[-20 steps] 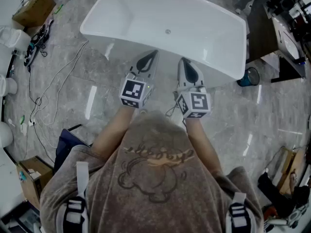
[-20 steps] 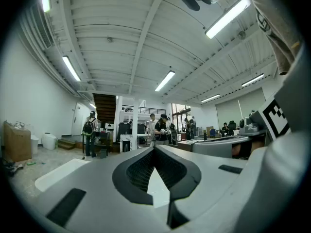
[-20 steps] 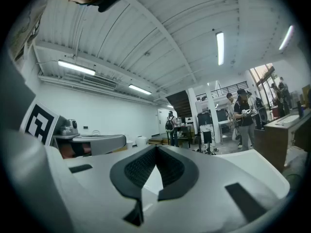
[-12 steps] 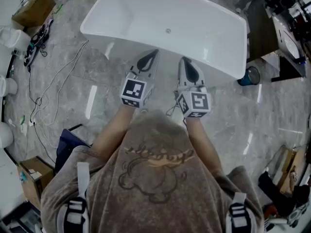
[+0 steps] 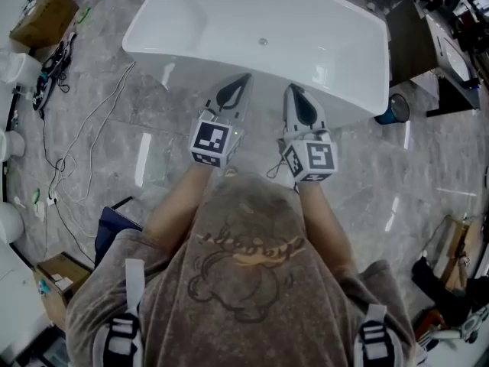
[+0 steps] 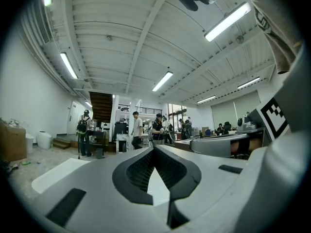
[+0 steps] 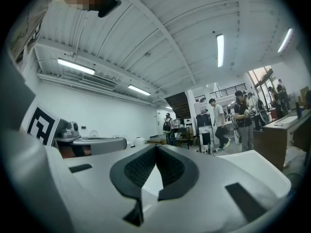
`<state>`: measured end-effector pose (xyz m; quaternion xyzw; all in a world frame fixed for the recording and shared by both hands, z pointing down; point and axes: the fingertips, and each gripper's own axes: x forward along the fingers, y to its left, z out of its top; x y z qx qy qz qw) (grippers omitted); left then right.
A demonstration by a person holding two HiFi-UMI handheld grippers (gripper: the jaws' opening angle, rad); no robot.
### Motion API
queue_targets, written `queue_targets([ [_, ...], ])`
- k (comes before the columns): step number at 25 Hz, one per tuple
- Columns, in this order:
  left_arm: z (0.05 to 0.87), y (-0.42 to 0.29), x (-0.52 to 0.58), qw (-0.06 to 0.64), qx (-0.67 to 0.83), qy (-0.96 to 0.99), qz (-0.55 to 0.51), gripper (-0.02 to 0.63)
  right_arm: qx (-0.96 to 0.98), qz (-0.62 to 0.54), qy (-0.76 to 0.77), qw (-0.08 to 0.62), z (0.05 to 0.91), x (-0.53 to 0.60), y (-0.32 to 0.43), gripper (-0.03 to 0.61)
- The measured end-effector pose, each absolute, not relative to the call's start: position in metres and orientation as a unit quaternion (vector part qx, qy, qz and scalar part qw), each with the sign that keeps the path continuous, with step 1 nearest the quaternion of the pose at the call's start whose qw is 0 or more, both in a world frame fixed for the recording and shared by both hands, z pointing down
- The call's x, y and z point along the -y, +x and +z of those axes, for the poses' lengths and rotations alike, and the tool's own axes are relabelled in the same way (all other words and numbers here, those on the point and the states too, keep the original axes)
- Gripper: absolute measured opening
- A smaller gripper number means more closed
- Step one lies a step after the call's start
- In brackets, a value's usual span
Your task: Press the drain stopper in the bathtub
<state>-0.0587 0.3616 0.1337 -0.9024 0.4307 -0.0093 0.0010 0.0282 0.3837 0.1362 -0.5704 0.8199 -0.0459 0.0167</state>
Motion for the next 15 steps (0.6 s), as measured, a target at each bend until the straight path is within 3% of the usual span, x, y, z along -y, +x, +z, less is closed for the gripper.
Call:
queue_targets([
  [15,0.146,-0.065,-0.321,-0.002,-0.407,-0.913,-0.011,0.000,-0.804,-0.040,-0.593,0.013,0.149,-0.345,0.023,0.006],
])
